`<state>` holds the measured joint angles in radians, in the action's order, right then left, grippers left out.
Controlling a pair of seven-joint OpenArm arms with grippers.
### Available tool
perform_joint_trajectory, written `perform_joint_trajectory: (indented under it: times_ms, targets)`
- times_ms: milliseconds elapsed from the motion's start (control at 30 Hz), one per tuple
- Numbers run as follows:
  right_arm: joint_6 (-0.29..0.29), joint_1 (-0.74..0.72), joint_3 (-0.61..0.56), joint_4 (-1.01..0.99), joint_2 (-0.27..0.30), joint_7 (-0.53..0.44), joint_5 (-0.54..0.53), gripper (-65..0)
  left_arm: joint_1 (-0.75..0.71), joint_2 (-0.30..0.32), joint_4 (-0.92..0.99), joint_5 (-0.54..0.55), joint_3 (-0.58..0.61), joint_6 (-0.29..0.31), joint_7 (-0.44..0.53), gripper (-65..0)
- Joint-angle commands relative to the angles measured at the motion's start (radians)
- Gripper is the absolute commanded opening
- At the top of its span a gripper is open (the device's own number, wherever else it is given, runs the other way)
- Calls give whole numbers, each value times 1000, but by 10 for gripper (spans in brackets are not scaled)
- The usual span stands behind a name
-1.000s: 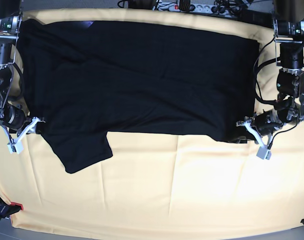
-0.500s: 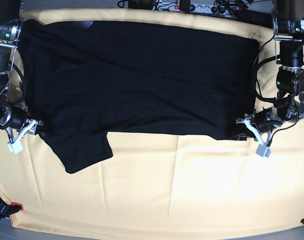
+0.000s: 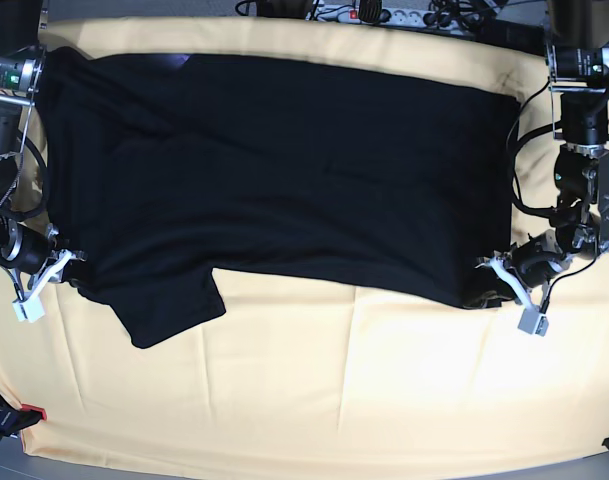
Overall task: Fold the T-shirt properly
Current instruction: 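Fold the grasped side edge over the shirt body with both grippers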
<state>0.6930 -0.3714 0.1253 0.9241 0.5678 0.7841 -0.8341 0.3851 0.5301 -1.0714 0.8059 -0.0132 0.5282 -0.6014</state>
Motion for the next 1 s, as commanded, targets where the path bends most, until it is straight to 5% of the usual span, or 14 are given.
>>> perform_joint_trajectory:
  times_ms: [0, 200, 433, 600, 767, 967]
  targets:
    - [5, -34, 5, 13, 25, -46, 2, -650, 38, 7, -15, 0, -7, 4, 41, -650]
    - [5, -44, 5, 13, 25, -182, 120, -650, 74, -48, -15, -90, -7, 10, 107, -650]
    - [5, -43, 5, 16, 26, -192, 128, -650, 129, -51, -15, -95, -7, 74, 63, -650]
    - [5, -27, 6, 107, 33, -77, 36, -650, 125, -31, -15, 57, -7, 170, -85, -650]
    - [5, 68, 6, 274, 52, -38, 20, -650, 119, -13, -15, 231, -8, 170, -291, -650]
    - [5, 177, 6, 402, 113, -36, 23, -650, 74, 53, -16, 351, -8, 170, -350, -650]
